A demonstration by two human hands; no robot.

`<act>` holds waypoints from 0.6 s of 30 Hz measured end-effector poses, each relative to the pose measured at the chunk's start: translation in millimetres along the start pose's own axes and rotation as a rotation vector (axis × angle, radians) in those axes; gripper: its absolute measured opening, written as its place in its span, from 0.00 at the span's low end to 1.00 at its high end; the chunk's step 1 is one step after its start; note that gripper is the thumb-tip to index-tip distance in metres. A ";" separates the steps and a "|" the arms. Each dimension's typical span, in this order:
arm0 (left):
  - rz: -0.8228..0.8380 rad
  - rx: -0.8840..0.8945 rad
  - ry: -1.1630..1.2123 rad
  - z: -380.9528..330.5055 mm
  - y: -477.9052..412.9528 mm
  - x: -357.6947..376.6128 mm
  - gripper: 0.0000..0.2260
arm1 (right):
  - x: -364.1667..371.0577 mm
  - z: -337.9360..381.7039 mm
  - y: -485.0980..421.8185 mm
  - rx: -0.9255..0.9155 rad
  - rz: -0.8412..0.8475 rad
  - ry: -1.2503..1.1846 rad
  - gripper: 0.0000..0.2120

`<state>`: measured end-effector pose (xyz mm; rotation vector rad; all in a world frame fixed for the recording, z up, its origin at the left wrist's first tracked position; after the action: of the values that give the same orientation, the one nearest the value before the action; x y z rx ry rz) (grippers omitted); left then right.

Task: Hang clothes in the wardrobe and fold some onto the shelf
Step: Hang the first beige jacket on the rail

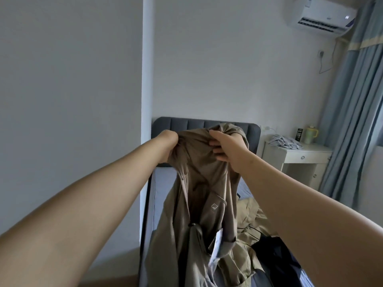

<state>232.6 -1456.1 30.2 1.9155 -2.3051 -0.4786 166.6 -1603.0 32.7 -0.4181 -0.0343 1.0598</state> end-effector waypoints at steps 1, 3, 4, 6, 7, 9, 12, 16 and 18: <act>0.039 -0.033 -0.047 1.6 1.0 -9.1 0.14 | 6.6 -0.5 1.0 -0.001 0.008 0.034 0.10; 0.164 -0.079 -0.224 2.9 3.4 -26.3 0.12 | 20.0 -2.3 3.0 0.020 0.027 0.070 0.10; 0.250 -0.103 -0.312 4.7 4.1 -37.1 0.13 | 29.6 -1.9 4.8 0.040 0.037 0.061 0.11; 0.323 -0.100 -0.603 11.1 2.9 -52.8 0.21 | 47.1 0.1 8.3 0.067 0.044 -0.011 0.11; 0.265 -0.048 -0.841 17.9 2.4 -60.6 0.25 | 56.9 1.0 9.7 0.074 0.038 -0.043 0.10; 0.058 0.104 -1.205 31.1 2.8 -69.4 0.24 | 71.6 2.3 14.6 0.071 0.041 -0.041 0.09; 0.109 0.059 -0.979 38.8 4.3 -92.2 0.13 | 92.4 1.3 26.3 0.082 0.122 0.026 0.09; 0.171 -0.014 -0.507 32.0 19.6 -114.8 0.05 | 112.2 -5.4 48.0 0.162 0.303 0.233 0.20; 0.131 -0.041 -0.330 25.2 29.5 -121.4 0.08 | 118.9 -12.5 57.8 0.185 0.408 0.200 0.25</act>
<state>222.1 -1329.1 29.7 1.7645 -2.5716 -0.8764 179.9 -1481.5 -19.4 -0.3690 0.3377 1.4035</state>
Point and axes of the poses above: each hand's wrist, its own y-axis away from the middle knuckle, its own x-axis out of the palm, z = x × y, the point moved 1 cm from there along -y, towards the middle knuckle, and after that the axes turned 13 degrees about -x, right-handed, at the moved point
